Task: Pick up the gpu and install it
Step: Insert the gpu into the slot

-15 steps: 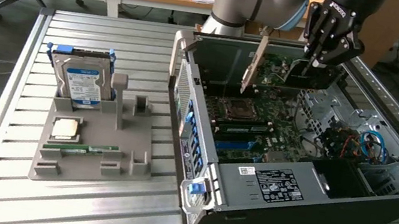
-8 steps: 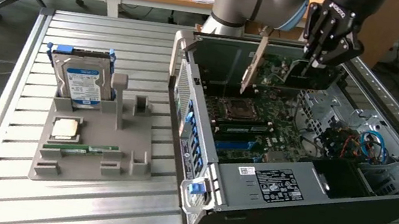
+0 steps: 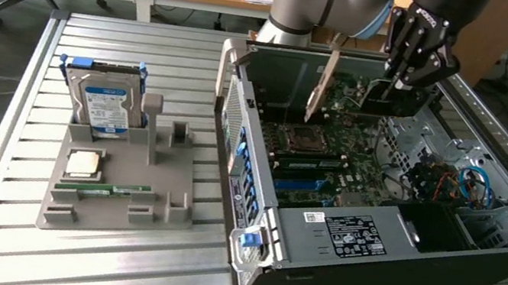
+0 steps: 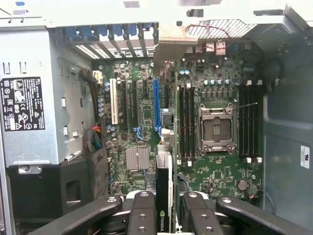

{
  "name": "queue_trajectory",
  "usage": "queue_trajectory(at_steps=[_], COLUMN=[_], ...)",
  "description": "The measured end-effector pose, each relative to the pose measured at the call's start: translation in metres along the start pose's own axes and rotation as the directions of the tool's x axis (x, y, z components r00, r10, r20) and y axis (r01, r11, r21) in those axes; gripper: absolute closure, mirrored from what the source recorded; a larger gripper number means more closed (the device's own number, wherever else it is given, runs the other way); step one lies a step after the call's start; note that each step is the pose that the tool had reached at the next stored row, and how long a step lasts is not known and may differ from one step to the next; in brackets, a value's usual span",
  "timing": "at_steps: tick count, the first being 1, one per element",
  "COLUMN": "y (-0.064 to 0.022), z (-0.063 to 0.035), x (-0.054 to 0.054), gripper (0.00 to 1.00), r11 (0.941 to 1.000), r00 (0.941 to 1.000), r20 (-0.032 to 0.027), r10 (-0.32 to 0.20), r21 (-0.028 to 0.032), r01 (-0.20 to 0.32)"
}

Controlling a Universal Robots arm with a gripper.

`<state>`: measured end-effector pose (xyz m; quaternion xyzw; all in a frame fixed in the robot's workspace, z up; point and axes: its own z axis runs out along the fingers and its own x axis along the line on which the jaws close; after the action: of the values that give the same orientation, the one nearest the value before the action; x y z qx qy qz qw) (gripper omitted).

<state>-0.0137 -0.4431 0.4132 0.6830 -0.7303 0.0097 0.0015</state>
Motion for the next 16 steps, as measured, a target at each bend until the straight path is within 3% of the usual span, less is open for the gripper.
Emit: queue_trajectory(at_steps=[16], y=[0.0009], z=[0.0105], x=[-0.0001], gripper=[0.74], r11=[1.0000], r00=[1.0000], r20=[0.0001], r10=[0.000], r21=[0.0022], r01=[0.000])
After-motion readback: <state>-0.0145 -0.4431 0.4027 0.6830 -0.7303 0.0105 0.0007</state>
